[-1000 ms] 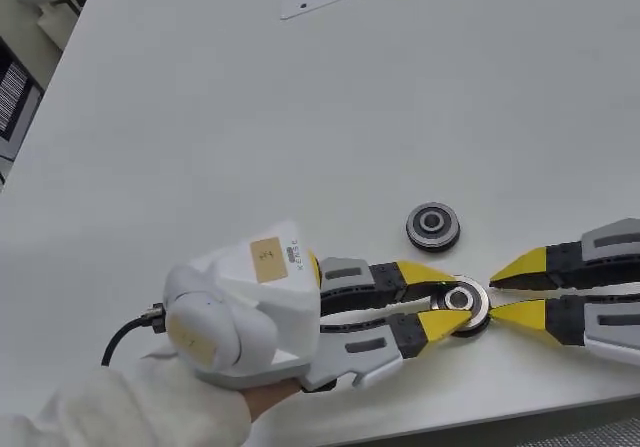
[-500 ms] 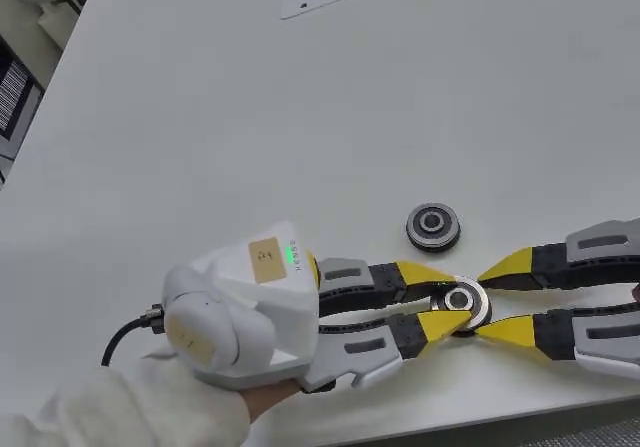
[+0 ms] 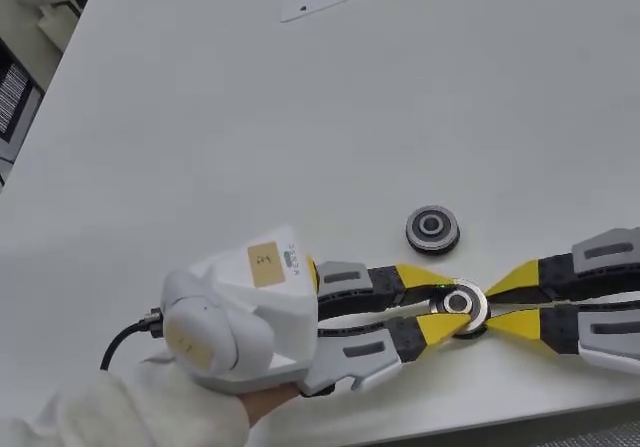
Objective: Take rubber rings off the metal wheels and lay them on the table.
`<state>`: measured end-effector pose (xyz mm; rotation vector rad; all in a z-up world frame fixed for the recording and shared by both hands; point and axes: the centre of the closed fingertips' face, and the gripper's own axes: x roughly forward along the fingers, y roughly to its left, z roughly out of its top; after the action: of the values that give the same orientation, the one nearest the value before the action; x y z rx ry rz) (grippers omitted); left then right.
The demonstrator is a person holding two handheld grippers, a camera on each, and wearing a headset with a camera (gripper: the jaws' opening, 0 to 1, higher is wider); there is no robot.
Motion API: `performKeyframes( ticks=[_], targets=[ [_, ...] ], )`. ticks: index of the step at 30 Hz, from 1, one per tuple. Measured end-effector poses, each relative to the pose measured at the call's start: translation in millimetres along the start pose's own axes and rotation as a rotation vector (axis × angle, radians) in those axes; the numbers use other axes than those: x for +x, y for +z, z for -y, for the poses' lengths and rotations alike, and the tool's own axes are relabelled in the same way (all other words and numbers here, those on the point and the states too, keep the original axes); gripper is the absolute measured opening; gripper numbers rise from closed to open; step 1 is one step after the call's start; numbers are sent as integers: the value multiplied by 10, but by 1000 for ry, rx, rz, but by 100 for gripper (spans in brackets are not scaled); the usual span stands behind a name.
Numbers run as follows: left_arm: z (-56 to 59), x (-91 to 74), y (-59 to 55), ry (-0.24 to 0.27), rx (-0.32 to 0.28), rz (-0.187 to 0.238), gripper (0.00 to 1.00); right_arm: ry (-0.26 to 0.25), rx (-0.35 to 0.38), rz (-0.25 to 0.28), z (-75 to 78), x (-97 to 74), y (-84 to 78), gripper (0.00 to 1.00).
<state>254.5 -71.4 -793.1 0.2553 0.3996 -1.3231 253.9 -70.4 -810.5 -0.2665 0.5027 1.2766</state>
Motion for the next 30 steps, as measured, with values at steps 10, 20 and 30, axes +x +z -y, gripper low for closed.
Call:
performKeyframes(
  ticks=[10,20,30],
  targets=[
    [-17,-7,-6,4,-1,-1,14,15,5,-12,5,11,4,2],
    [-16,-9,-5,3,11,-8,14,-4,97,-58,44,18,0,0],
    [-16,-12,1,6,21,-7,14,-43,346,10,164,-37,18,0]
  ],
)
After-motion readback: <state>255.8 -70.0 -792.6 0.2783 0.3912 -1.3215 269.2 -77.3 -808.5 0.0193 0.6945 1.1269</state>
